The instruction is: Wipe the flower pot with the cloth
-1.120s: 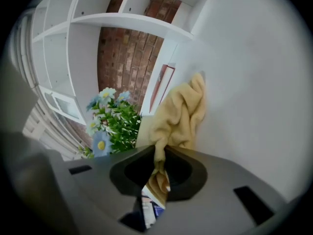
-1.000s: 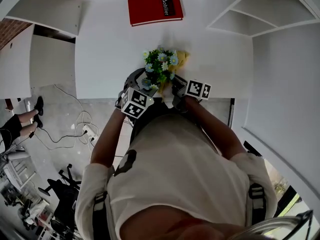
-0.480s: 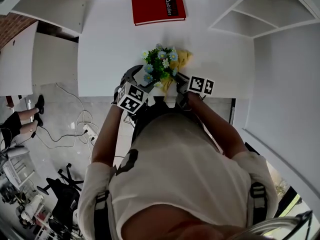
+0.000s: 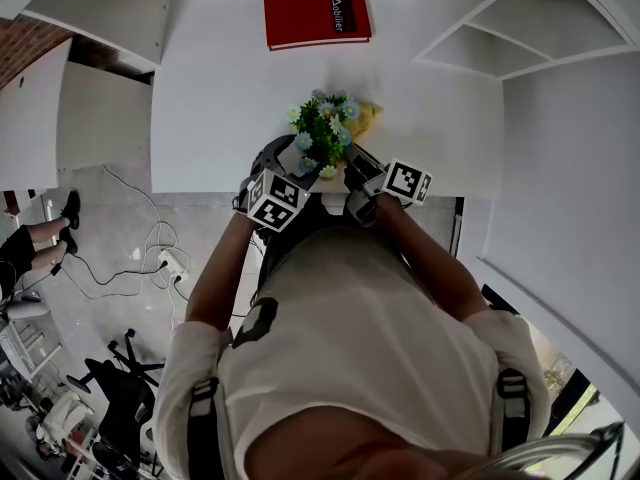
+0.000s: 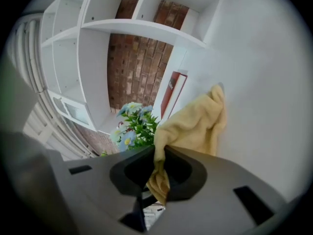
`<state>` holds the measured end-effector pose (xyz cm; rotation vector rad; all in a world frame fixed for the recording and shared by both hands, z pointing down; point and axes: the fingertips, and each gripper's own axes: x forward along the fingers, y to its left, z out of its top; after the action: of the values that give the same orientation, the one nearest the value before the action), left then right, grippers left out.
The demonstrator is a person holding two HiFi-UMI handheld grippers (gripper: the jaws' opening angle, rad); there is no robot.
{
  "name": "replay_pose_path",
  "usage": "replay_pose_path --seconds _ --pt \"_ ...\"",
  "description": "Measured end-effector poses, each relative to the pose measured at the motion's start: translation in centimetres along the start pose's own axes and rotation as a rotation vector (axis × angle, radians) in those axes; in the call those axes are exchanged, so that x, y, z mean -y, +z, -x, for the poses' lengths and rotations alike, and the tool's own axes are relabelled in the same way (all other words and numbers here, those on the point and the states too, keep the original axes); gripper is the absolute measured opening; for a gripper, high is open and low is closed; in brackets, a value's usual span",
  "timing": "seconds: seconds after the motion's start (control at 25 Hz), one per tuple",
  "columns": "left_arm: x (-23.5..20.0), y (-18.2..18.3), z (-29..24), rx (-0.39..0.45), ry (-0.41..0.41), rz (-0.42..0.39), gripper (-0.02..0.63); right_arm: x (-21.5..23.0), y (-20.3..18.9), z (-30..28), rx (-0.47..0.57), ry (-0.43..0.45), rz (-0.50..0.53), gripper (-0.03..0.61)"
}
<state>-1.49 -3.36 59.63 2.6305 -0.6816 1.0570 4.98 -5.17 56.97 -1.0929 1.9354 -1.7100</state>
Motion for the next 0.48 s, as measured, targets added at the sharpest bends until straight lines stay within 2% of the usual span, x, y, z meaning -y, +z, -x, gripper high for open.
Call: replay_pose_path --seconds 0.08,0.2,0.36,0.48 --pt "0.2 0.0 0.1 0.007 -0.002 0.024 0.351 0.6 0.0 0.3 0.026 -0.016 0.0 0.058" --pt "0.2 -0.3 0.2 0.009 -0.005 0.031 0.351 1.9 -0.4 0.5 0.038 -0.087 0.001 0.058" --pt "0.7 -0.2 0.4 -0.001 0.005 0.041 0.351 4.3 -1.6 0.7 -0.032 -0.192 0.117 0.049" --pt "0.9 -0.4 0.5 -0.002 0.013 0.058 0.351 6.0 -2.1 0.5 -0.067 -0.243 0.131 0.048"
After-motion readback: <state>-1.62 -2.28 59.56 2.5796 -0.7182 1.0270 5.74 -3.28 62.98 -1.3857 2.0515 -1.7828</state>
